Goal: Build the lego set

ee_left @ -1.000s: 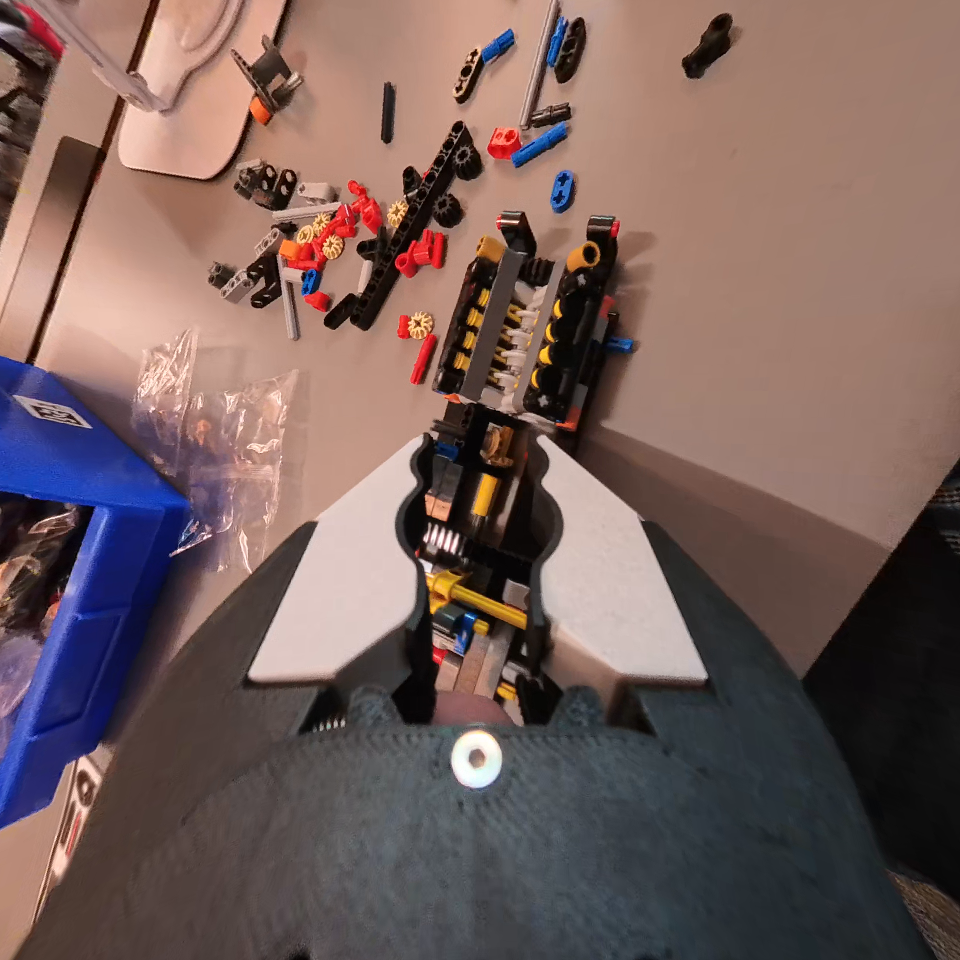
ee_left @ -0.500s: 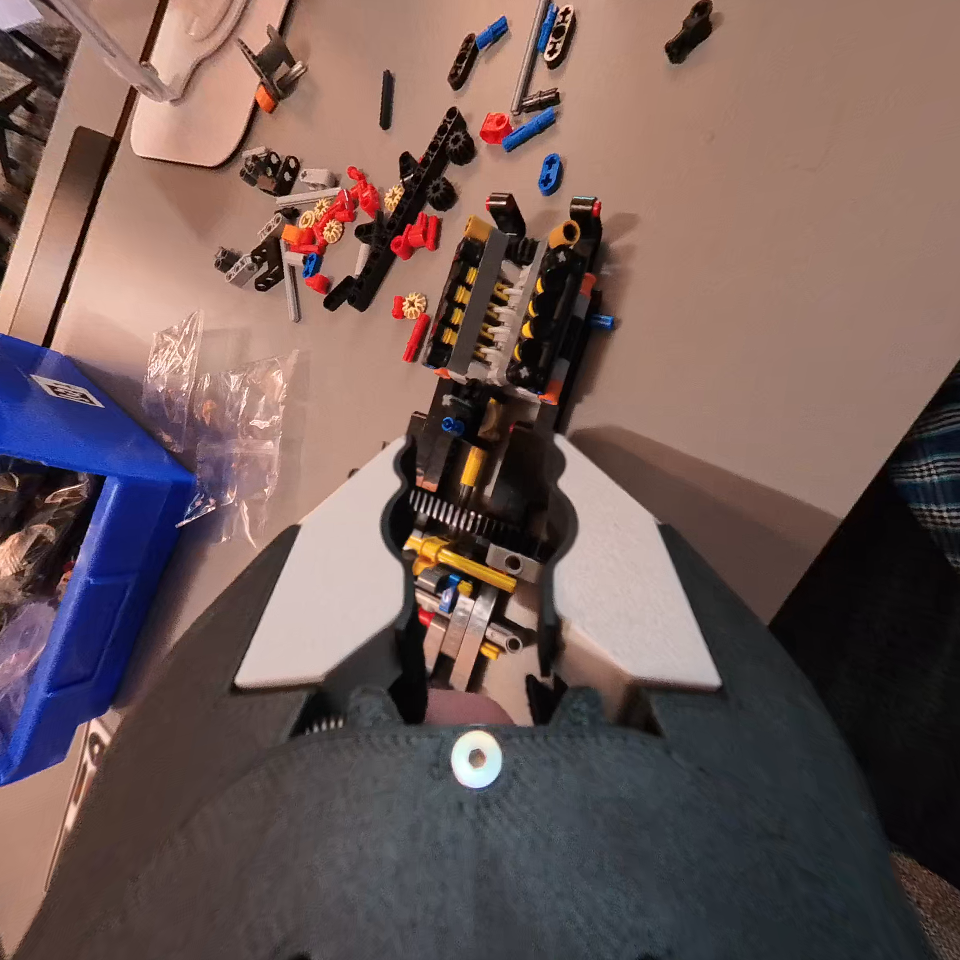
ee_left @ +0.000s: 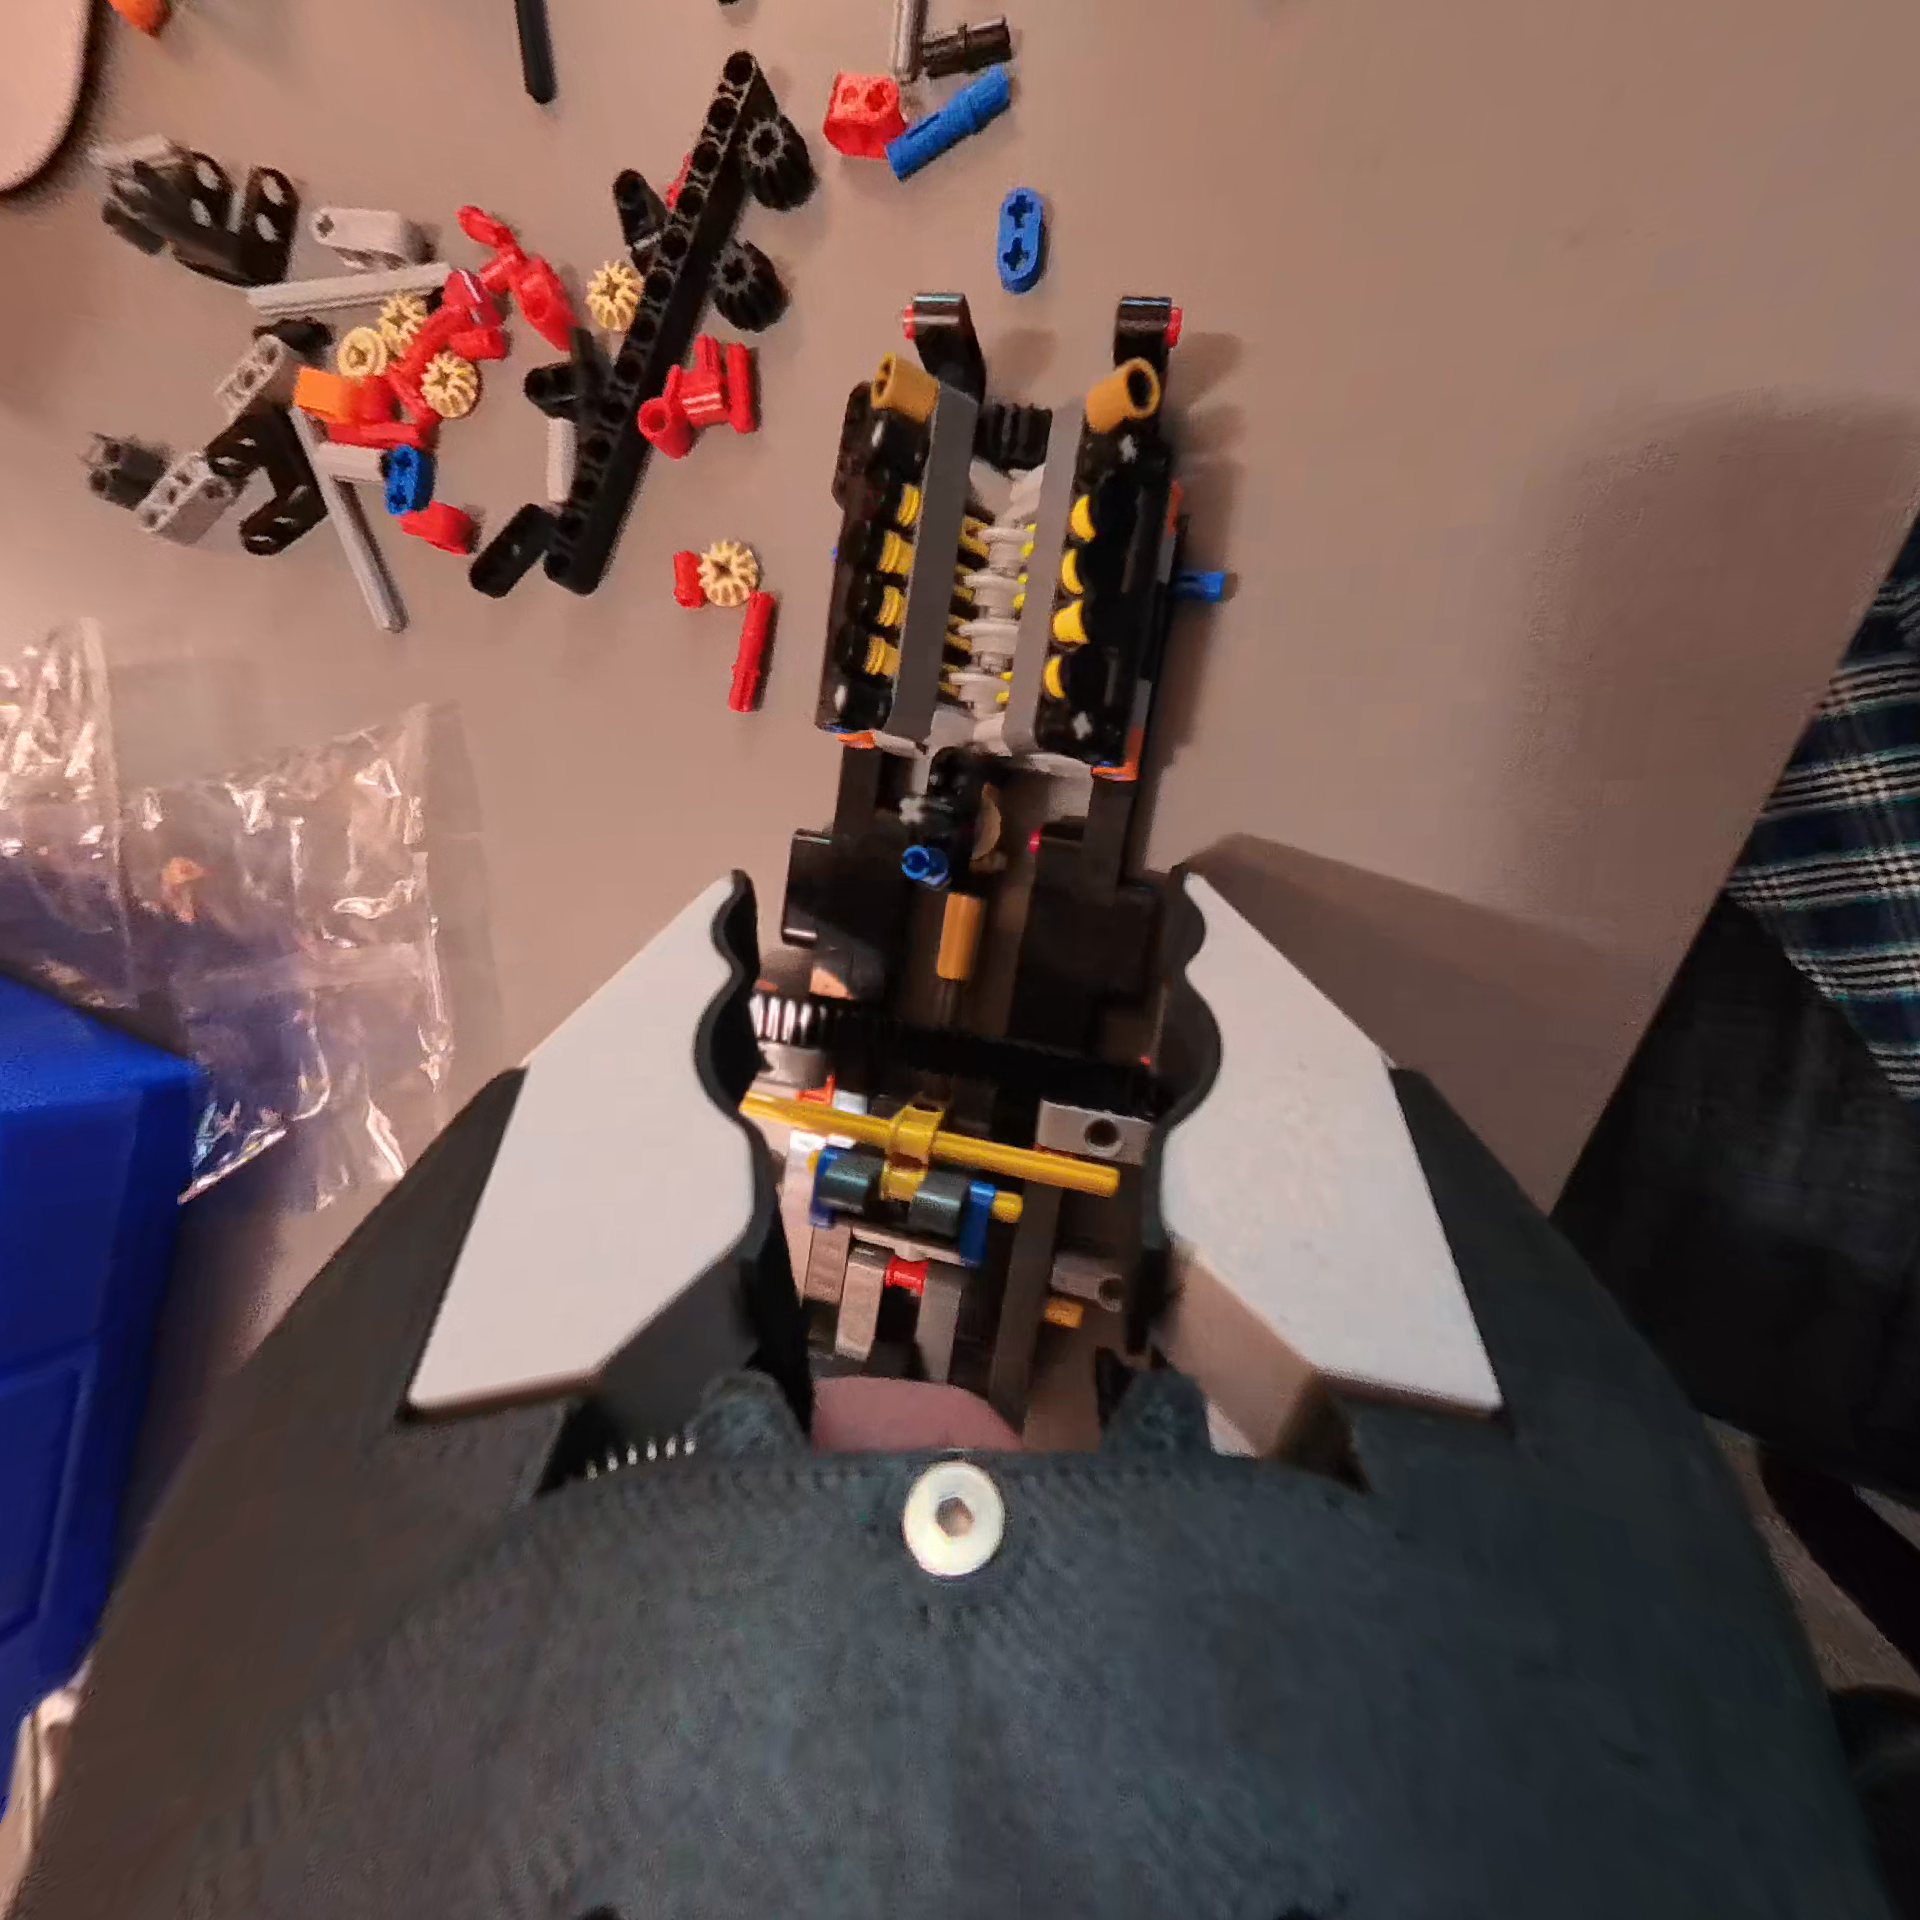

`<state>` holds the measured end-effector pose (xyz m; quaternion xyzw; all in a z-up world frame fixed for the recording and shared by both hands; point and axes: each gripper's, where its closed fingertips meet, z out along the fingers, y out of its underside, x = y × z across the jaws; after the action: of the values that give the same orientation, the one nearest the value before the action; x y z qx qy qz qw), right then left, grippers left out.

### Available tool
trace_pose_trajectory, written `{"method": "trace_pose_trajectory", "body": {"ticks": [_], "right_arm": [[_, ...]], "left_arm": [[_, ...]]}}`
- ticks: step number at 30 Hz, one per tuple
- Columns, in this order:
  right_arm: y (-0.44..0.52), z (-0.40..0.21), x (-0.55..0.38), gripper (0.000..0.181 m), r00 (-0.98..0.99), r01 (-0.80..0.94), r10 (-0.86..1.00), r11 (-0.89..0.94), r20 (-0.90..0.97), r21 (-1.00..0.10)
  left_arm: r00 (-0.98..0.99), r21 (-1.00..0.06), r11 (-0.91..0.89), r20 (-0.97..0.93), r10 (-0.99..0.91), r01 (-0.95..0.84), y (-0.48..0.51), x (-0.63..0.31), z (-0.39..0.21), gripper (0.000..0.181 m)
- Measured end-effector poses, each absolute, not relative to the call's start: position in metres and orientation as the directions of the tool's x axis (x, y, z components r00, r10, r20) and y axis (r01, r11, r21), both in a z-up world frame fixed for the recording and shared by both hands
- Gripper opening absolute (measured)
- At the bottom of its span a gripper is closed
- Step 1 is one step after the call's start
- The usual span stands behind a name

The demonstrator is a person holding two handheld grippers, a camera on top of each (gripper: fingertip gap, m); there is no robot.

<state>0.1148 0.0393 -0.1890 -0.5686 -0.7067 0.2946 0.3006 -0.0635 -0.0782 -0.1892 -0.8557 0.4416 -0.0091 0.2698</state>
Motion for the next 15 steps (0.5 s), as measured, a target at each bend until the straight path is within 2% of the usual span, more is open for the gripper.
{"method": "trace_pose_trajectory", "body": {"ticks": [6, 15], "right_arm": [[0.0388, -0.1886, 0.1149, 0.009, -0.176, 0.623, 0.981, 0.178, 0.085, -0.761], [0.0372, -0.1879, 0.1154, 0.01, -0.186, 0.619, 0.979, 0.183, 0.084, -0.764]], "left_arm": [[0.601, -0.456, -0.501, -0.097, -0.793, -0.736, -0.0783, -0.0616, -0.1945, 0.072], [0.611, -0.475, -0.5, -0.107, -0.784, -0.724, -0.0778, -0.062, -0.1941, 0.072]]}}
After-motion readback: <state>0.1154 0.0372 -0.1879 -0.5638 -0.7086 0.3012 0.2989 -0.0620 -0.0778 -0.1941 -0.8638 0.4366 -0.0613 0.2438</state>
